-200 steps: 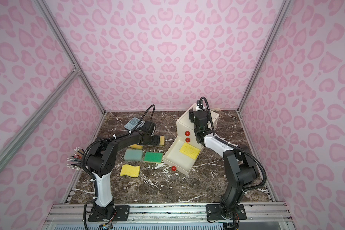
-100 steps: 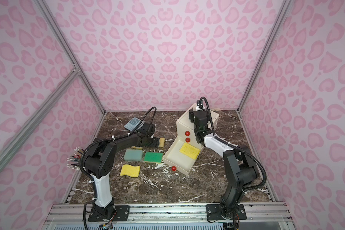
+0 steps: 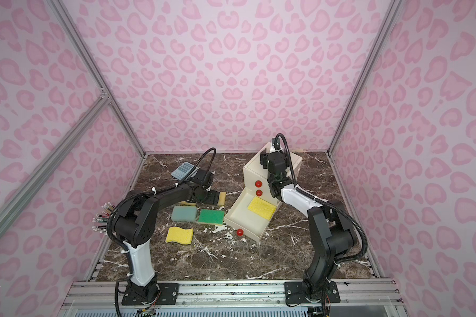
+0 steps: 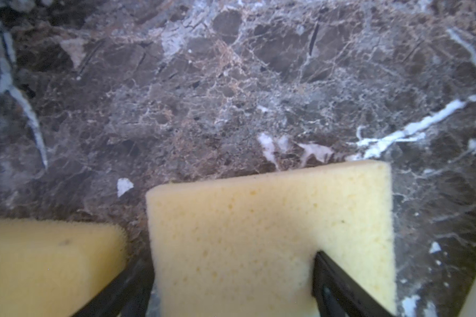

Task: Take the sponge out of the drawer
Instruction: Adjust the sponge at the center of the board, then pick up the sponge from the drawer.

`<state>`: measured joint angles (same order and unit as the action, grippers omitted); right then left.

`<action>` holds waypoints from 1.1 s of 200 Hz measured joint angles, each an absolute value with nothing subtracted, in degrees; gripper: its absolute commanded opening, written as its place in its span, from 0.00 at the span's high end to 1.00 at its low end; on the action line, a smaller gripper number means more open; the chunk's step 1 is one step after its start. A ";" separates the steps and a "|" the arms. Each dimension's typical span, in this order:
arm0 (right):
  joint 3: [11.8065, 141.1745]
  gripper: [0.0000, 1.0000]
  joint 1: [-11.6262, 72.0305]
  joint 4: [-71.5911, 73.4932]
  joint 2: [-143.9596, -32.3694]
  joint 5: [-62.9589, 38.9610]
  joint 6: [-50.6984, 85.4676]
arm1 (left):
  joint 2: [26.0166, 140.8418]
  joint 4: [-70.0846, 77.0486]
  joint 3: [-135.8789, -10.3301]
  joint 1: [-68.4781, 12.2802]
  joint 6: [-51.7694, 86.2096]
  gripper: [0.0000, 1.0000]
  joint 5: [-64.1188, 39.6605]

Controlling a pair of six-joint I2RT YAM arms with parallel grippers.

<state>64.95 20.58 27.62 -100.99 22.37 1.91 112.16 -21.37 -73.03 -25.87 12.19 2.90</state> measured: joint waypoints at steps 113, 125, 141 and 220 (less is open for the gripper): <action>65.43 0.16 20.95 27.88 -101.60 23.09 1.74 | 111.39 -24.25 -74.56 -25.89 11.99 0.02 4.47; 65.45 0.16 20.99 27.92 -101.62 23.16 1.72 | 110.65 -24.21 -74.43 -25.89 11.99 0.02 4.47; 65.49 0.16 20.99 27.94 -101.67 23.31 1.72 | 109.25 -23.88 -73.91 -25.89 12.03 0.02 4.21; 65.52 0.16 20.99 27.97 -101.71 23.70 1.74 | 102.72 -22.15 -72.10 -26.11 12.43 0.00 0.21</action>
